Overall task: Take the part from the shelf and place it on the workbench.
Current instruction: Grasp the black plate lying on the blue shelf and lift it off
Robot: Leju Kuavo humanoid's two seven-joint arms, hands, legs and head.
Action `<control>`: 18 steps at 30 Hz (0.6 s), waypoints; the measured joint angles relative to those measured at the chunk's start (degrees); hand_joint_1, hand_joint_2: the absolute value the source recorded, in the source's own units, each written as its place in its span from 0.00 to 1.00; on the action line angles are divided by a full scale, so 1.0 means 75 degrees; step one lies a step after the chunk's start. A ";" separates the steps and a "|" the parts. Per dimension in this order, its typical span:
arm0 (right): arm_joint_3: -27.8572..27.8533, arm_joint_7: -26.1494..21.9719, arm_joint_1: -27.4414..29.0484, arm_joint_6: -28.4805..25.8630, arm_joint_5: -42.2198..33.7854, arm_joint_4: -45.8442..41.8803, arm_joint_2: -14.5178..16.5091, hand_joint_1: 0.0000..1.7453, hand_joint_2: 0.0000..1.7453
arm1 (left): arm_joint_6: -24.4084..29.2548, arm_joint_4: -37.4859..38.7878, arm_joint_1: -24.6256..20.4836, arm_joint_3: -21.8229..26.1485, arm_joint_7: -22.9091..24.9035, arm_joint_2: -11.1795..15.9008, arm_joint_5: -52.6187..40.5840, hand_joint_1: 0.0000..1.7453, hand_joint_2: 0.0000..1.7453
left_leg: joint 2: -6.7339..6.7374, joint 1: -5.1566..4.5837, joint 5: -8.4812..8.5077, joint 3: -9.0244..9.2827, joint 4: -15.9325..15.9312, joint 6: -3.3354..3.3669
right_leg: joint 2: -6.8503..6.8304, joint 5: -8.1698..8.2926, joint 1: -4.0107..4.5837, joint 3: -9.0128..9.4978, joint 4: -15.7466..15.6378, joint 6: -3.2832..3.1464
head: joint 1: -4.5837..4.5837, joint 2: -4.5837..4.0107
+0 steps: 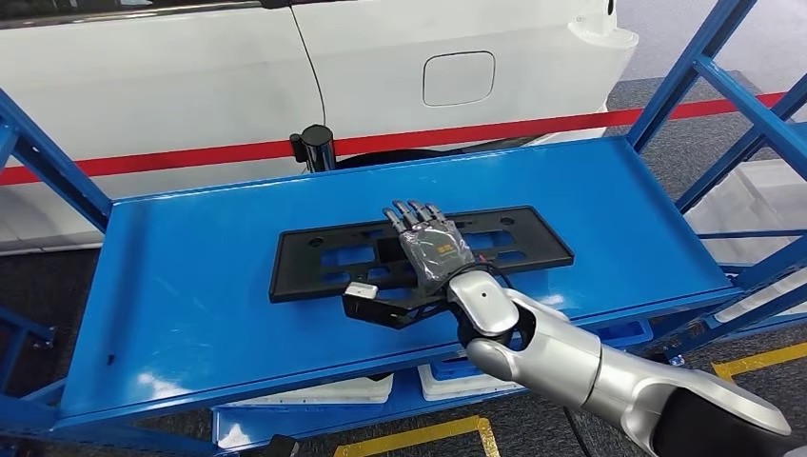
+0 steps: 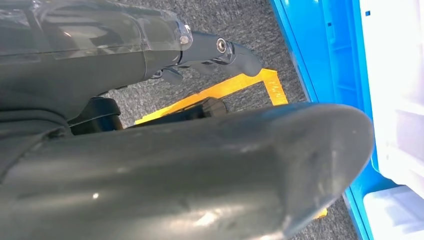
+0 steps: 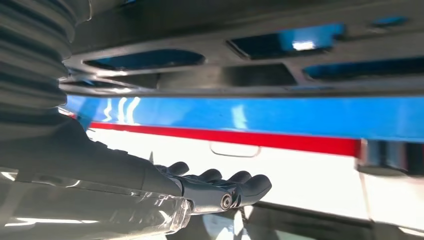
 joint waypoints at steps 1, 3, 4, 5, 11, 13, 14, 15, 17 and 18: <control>0.0000 0.0016 -0.0004 -0.0020 -0.0007 0.0110 0.0023 0.00 1.00 | 0.0001 0.0000 -0.0001 -0.0001 0.0006 0.0000 -0.0001 0.00 0.00 | -0.0006 0.0000 0.0000 0.0000 0.0000 0.0000 | -0.0003 0.0000 0.0000 0.0000 0.0000 0.0000 | 0.0000 0.0000; 0.0000 0.0041 -0.0003 -0.0063 -0.0029 0.0342 0.0069 0.00 1.00 | 0.0002 0.0000 -0.0001 -0.0001 0.0015 0.0000 -0.0001 0.00 0.00 | -0.0017 0.0000 0.0000 -0.0001 0.0000 0.0000 | -0.0007 0.0000 0.0000 0.0000 0.0000 0.0000 | -0.0001 0.0000; -0.0001 0.0049 -0.0002 -0.0087 -0.0046 0.0448 0.0088 0.00 1.00 | 0.0004 0.0000 0.0001 -0.0001 0.0018 0.0000 -0.0001 0.00 0.00 | -0.0021 0.0000 0.0000 -0.0001 0.0000 0.0000 | -0.0009 0.0000 0.0000 0.0000 0.0000 0.0000 | -0.0001 0.0000; -0.0004 0.0055 -0.0003 -0.0106 -0.0069 0.0548 0.0107 0.00 1.00 | 0.0008 0.0000 0.0003 0.0000 0.0020 0.0001 -0.0001 0.00 0.00 | -0.0024 0.0000 0.0001 0.0000 0.0000 -0.0001 | -0.0009 0.0000 0.0000 0.0001 0.0000 0.0000 | -0.0001 0.0000; -0.0023 0.0068 -0.0106 0.0087 -0.0390 0.0876 0.0205 0.00 1.00 | 0.0038 0.0000 0.0008 0.0000 0.0004 0.0002 -0.0001 0.00 0.00 | -0.0049 0.0002 0.0001 0.0030 0.0000 -0.0002 | -0.0011 -0.0003 0.0001 0.0028 -0.0002 0.0001 | 0.0000 0.0000; -0.0025 0.0068 -0.0126 0.0110 -0.0407 0.0937 0.0225 0.00 1.00 | 0.0043 0.0000 0.0008 0.0000 0.0003 0.0002 -0.0001 0.00 0.00 | -0.0066 0.0002 0.0001 0.0048 0.0000 -0.0003 | -0.0013 -0.0006 0.0001 0.0049 -0.0003 0.0001 | -0.0001 0.0000; -0.0026 0.0068 -0.0134 0.0118 -0.0413 0.0963 0.0236 0.00 1.00 | 0.0045 0.0000 0.0008 0.0000 0.0001 0.0003 -0.0001 0.00 0.00 | -0.0073 0.0002 0.0001 0.0056 -0.0001 -0.0003 | -0.0014 -0.0006 0.0001 0.0057 -0.0004 0.0001 | 0.0000 0.0000; -0.0027 0.0070 -0.0143 0.0134 -0.0434 0.0988 0.0246 0.04 1.00 | 0.0047 0.0000 0.0008 0.0000 -0.0004 0.0003 0.0000 0.00 0.00 | -0.0079 0.0002 0.0001 0.0063 -0.0001 -0.0003 | -0.0015 -0.0007 0.0001 0.0064 -0.0004 0.0001 | 0.0000 0.0000; -0.0030 0.0084 -0.0172 0.0224 -0.0555 0.1022 0.0264 0.54 1.00 | 0.0056 0.0000 0.0009 0.0000 -0.0020 0.0003 0.0005 0.00 0.00 | -0.0085 0.0001 0.0001 0.0074 -0.0001 -0.0003 | -0.0015 -0.0007 0.0000 0.0076 -0.0004 0.0002 | 0.0000 0.0000; -0.0031 0.0105 -0.0189 0.0305 -0.0669 0.1030 0.0269 0.79 1.00 | 0.0062 0.0000 0.0010 0.0000 -0.0035 0.0003 0.0012 0.00 0.00 | -0.0087 0.0001 0.0001 0.0077 -0.0001 -0.0003 | -0.0015 -0.0007 0.0000 0.0080 -0.0005 0.0001 | 0.0000 0.0000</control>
